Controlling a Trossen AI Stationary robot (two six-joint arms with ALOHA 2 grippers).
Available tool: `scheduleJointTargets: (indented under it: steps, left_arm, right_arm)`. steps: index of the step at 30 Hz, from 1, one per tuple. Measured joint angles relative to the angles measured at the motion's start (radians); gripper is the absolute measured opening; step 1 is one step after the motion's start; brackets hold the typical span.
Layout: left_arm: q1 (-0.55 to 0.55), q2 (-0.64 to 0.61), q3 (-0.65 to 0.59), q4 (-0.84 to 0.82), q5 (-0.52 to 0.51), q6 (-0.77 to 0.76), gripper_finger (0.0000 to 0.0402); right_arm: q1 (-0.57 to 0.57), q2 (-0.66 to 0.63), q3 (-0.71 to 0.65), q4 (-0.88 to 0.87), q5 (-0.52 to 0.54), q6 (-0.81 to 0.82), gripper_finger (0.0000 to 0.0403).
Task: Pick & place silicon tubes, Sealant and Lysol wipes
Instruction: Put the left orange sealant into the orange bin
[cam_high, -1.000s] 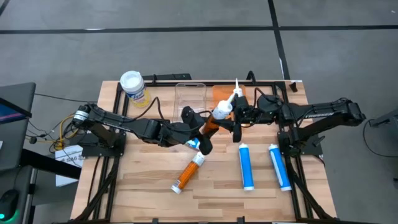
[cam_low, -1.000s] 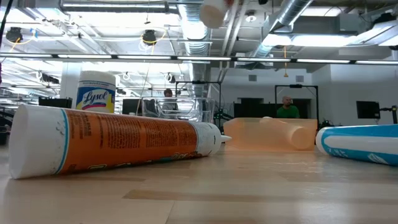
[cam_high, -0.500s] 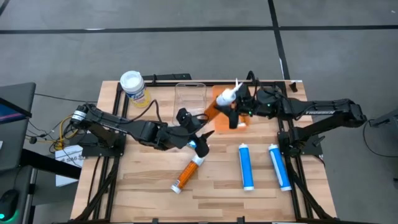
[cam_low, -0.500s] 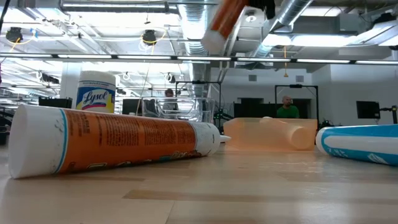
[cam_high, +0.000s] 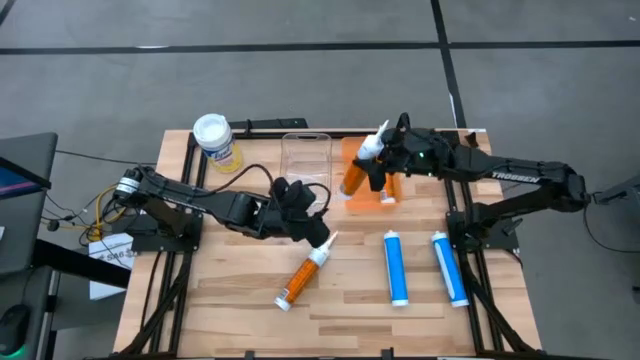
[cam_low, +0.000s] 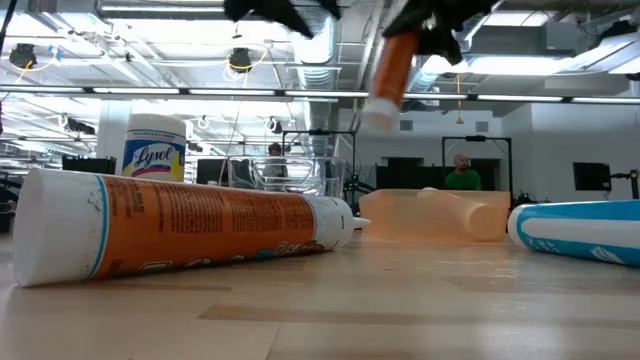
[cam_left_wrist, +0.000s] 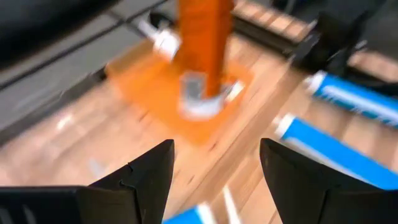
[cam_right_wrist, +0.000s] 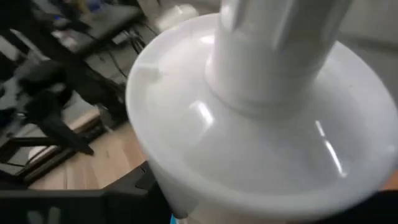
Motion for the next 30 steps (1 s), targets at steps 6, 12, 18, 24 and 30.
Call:
scheduleJointTargets:
  steps: [6,12,18,24,30]
  left_arm:
    - [-0.003,0.001,0.0,-0.264,0.01,-0.221,0.0229]
    - [-0.021,0.002,0.0,-0.467,0.029,-0.394,0.0229]
    - [-0.067,0.002,0.0,-0.59,0.028,-0.527,0.0229]
    - [-0.123,0.002,0.0,-0.625,0.008,-0.62,0.0229]
    - [-0.146,0.003,-0.001,-0.626,-0.021,-0.649,0.0229]
  right_arm:
    - [-0.147,0.055,0.12,-0.25,-0.114,0.049,0.0188]
    - [-0.25,0.215,0.291,-0.487,-0.172,-0.009,0.0188]
    - [-0.294,0.402,0.429,-0.6,-0.17,-0.094,0.0187]
    - [-0.344,0.523,0.45,-0.625,-0.158,-0.098,0.0187]
    - [-0.388,0.597,0.449,-0.635,-0.148,-0.09,0.0187]
